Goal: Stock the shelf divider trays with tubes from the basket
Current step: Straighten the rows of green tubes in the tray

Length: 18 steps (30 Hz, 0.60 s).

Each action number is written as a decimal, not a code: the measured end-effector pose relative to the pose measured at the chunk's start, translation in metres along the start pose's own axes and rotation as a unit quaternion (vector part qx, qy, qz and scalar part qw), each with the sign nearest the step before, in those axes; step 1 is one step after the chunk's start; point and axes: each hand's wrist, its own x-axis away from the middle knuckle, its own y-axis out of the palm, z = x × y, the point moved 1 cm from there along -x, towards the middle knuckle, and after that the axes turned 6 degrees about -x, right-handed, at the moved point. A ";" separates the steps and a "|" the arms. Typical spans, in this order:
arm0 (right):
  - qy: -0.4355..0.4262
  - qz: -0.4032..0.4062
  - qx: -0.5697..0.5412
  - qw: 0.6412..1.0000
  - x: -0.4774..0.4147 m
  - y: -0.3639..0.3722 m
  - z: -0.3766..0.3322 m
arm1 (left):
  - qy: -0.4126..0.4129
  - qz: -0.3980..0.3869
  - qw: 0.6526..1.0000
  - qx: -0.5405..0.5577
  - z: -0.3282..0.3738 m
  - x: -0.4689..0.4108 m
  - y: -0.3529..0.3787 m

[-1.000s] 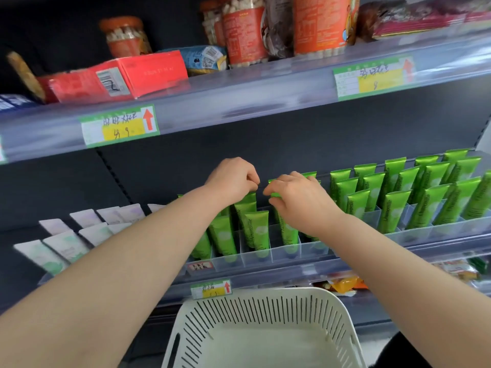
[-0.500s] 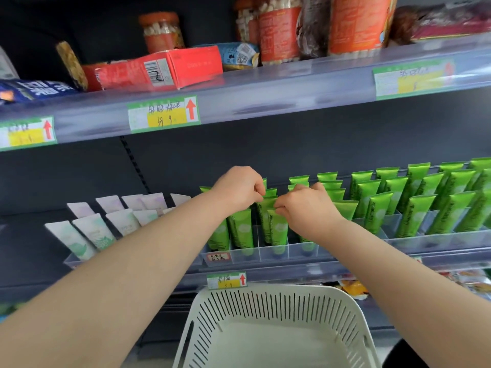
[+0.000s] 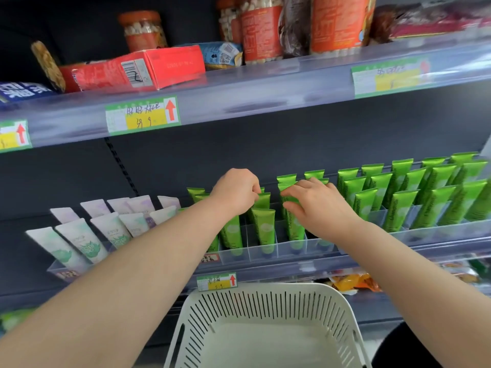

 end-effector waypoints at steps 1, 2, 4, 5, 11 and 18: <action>-0.002 0.006 -0.005 1.000 0.001 0.000 0.000 | -0.001 0.006 1.000 0.003 0.002 -0.001 0.000; -0.004 0.012 -0.010 1.000 0.001 -0.001 0.001 | -0.002 0.010 1.000 0.006 0.004 -0.002 0.000; -0.006 0.026 -0.017 0.999 0.002 -0.002 0.001 | -0.002 0.002 1.000 0.004 0.006 -0.003 0.000; -0.007 0.032 -0.021 0.999 0.001 -0.003 0.001 | -0.001 -0.009 1.000 0.000 0.006 -0.004 0.000; -0.013 0.063 -0.032 0.997 -0.006 -0.004 -0.001 | -0.030 0.022 0.996 0.080 -0.005 -0.011 -0.013; -0.001 0.049 -0.007 0.999 -0.012 0.004 0.003 | -0.021 -0.026 0.999 -0.019 -0.006 -0.015 -0.011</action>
